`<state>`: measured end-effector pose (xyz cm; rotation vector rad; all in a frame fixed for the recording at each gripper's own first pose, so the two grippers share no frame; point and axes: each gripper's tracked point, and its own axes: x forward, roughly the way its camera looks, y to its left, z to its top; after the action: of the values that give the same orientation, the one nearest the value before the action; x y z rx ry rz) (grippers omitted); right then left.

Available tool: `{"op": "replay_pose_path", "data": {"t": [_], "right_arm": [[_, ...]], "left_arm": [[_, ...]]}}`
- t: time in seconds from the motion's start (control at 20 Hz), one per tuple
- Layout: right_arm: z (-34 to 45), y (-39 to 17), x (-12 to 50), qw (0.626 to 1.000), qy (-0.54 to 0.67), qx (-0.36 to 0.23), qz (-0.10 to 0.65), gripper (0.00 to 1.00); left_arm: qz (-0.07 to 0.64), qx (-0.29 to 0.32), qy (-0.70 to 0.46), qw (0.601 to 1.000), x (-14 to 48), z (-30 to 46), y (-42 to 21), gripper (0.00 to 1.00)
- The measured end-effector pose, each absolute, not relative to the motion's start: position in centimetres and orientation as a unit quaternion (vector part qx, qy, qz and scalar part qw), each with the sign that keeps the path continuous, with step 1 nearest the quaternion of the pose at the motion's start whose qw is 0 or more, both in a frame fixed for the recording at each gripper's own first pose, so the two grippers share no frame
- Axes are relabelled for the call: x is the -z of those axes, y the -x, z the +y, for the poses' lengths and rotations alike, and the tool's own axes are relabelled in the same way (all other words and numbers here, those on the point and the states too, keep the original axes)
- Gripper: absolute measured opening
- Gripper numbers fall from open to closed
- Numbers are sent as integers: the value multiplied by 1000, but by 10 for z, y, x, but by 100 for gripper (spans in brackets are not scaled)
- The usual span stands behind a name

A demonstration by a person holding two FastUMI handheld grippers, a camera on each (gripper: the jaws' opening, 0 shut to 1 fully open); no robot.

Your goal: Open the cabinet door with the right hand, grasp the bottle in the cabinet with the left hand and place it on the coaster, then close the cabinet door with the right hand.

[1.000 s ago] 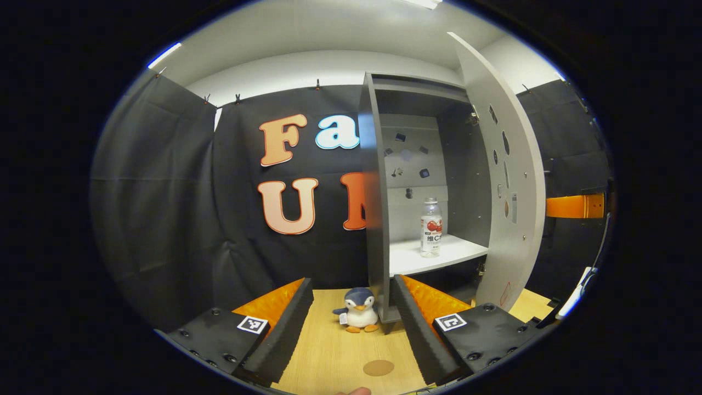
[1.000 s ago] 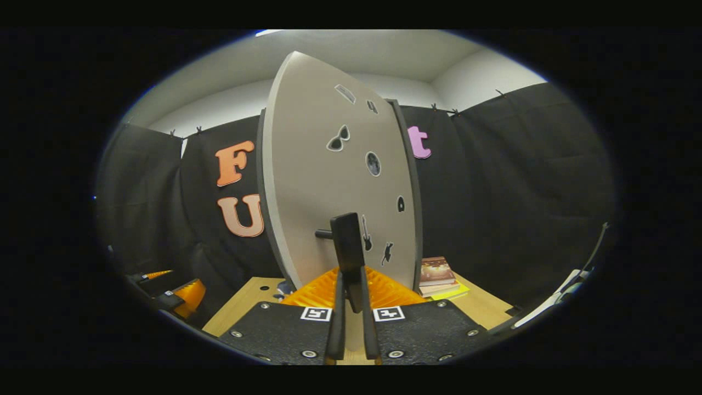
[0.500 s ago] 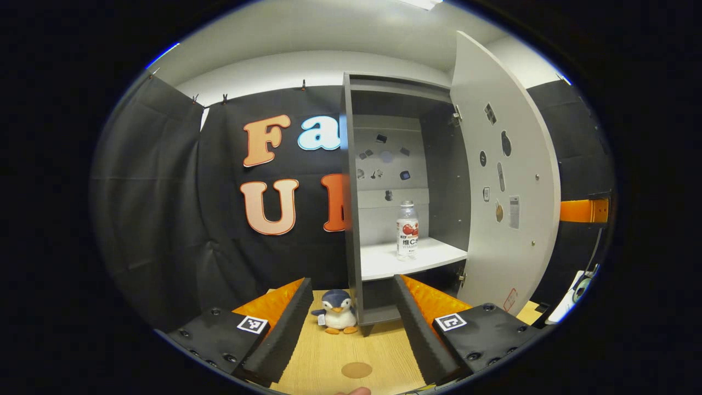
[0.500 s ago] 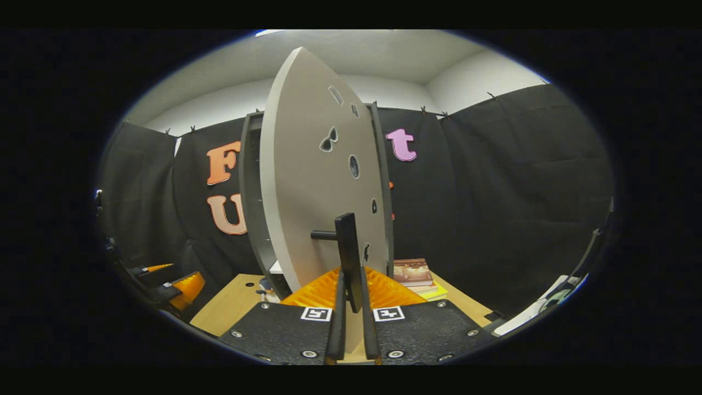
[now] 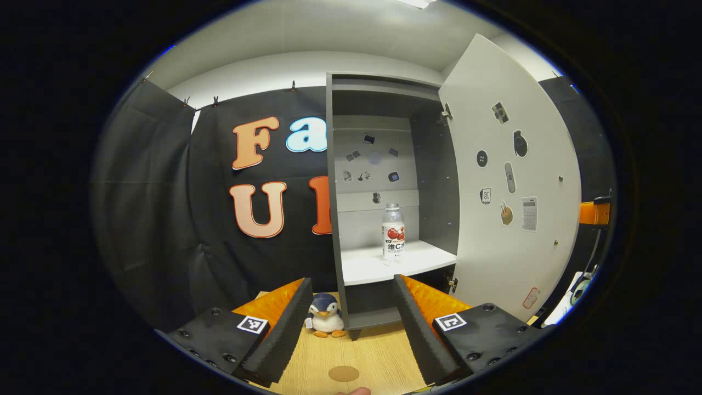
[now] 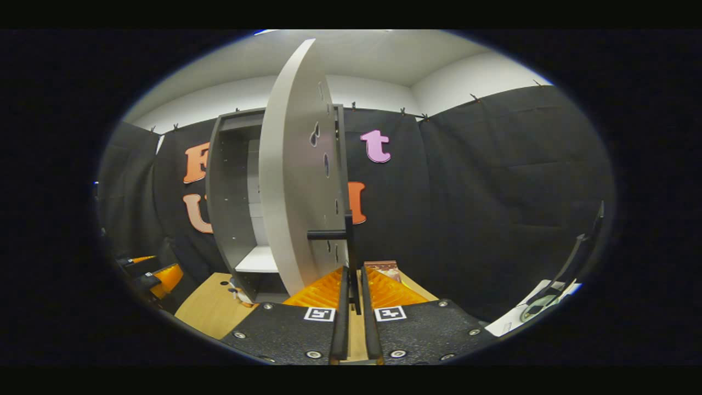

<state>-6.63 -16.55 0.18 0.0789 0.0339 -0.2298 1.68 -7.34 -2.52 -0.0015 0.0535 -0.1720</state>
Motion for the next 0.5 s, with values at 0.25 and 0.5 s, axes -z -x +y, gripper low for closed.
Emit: {"op": "replay_pose_path", "data": {"t": [0.25,0.5], "right_arm": [[-186,65,0,994,-49,95,18,26],[-200,67,-1,995,-46,87,16,35]], "left_arm": [[30,84,-3,996,26,-82,-19,95],[31,84,-3,996,24,-94,-19,95]]}}
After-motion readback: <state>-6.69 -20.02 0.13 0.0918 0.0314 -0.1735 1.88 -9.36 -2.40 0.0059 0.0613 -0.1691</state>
